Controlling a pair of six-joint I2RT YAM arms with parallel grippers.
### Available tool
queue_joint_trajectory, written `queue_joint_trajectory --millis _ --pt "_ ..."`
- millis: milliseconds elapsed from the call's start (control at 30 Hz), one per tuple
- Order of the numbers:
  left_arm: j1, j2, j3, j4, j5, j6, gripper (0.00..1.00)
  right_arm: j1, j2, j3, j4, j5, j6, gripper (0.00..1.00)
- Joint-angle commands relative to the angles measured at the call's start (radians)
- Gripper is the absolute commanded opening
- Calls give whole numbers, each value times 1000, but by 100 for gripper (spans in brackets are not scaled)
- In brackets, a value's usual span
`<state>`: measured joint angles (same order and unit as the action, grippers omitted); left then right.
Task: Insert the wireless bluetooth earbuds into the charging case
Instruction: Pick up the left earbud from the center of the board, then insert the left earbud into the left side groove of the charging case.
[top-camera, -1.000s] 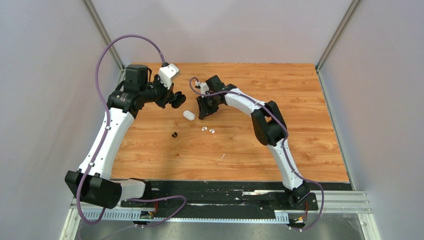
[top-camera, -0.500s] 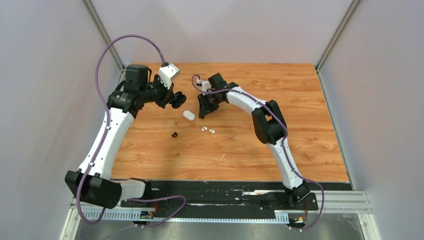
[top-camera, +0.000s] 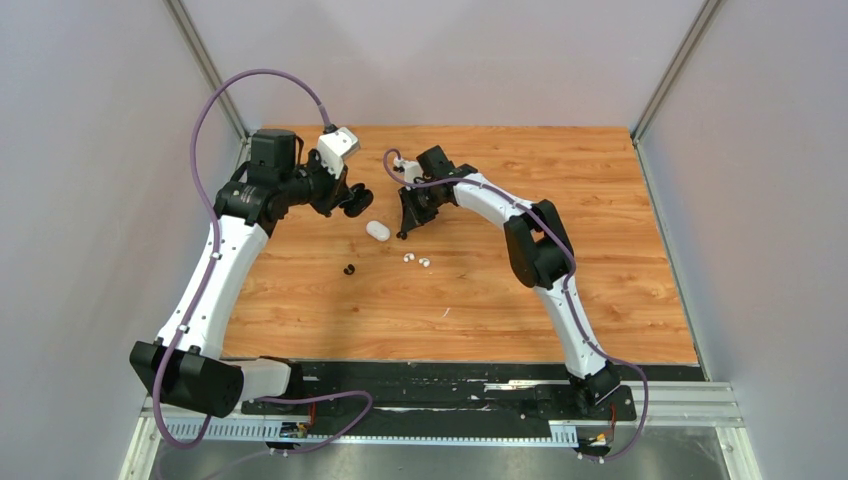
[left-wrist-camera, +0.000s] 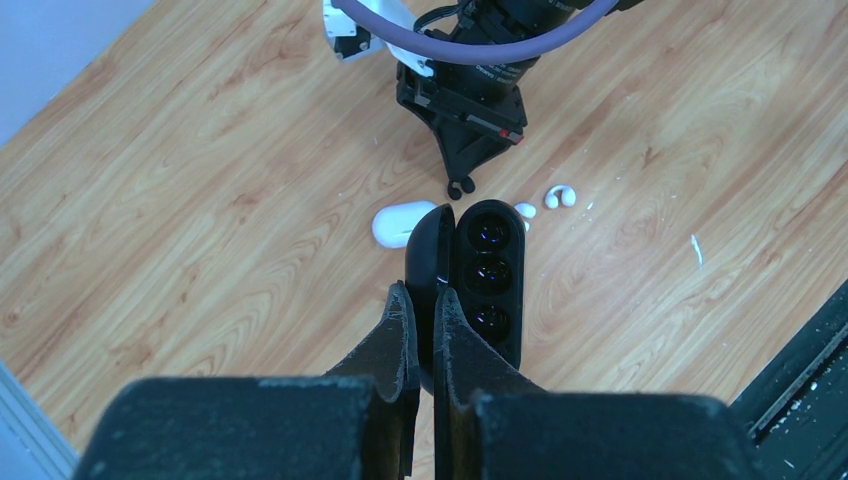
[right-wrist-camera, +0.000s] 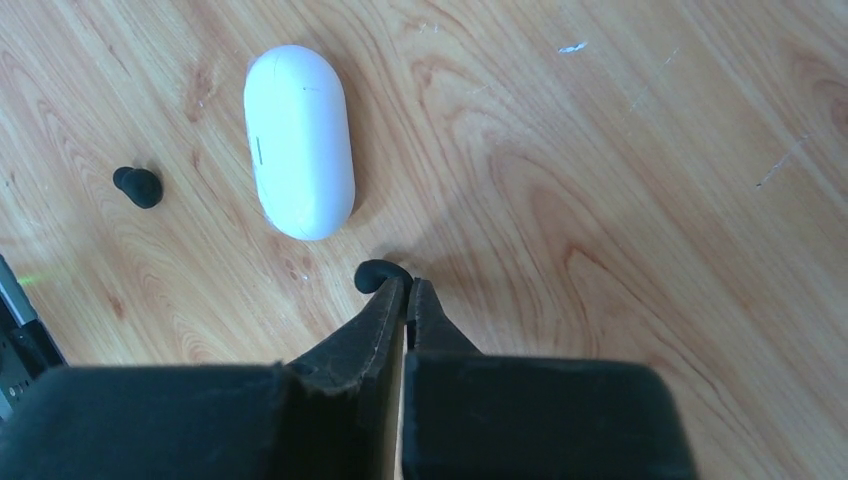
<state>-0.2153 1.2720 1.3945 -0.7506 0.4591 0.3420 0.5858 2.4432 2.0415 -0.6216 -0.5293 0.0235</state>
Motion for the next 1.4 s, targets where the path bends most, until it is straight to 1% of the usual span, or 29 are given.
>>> queue_joint_trajectory --millis 0,200,333,433,533,600,733,800,900,1067,1233,1367 --pt "3 2 4 21 23 -9 0 -4 -14 23 26 -13 -16 0" --pt "4 36 42 2 36 10 0 -19 -83 19 24 -52 -18 0" --pt "4 62 64 4 38 25 0 -52 -163 -18 19 -131 -63 0" --pt "4 77 71 8 40 22 0 -60 -171 -37 15 -167 -63 0" --pt "4 91 77 20 35 6 0 -60 -162 -33 10 -154 -63 0" --pt "4 100 81 20 21 4 0 -60 -178 -31 4 -115 -87 0" --pt "3 125 93 16 10 20 0 -79 -276 -51 -8 -53 -176 0" --pt "3 144 104 8 12 21 0 -95 -364 -116 47 -37 -210 0" --pt "2 189 130 -7 23 18 0 -104 -525 -252 190 11 -284 0" --pt "-9 273 193 -24 44 11 0 -99 -768 -425 391 28 -413 0" --pt "-66 359 282 -46 81 24 0 -64 -910 -557 586 8 -551 0" --pt "-112 410 344 -35 109 -7 0 -18 -965 -622 668 -31 -717 0"
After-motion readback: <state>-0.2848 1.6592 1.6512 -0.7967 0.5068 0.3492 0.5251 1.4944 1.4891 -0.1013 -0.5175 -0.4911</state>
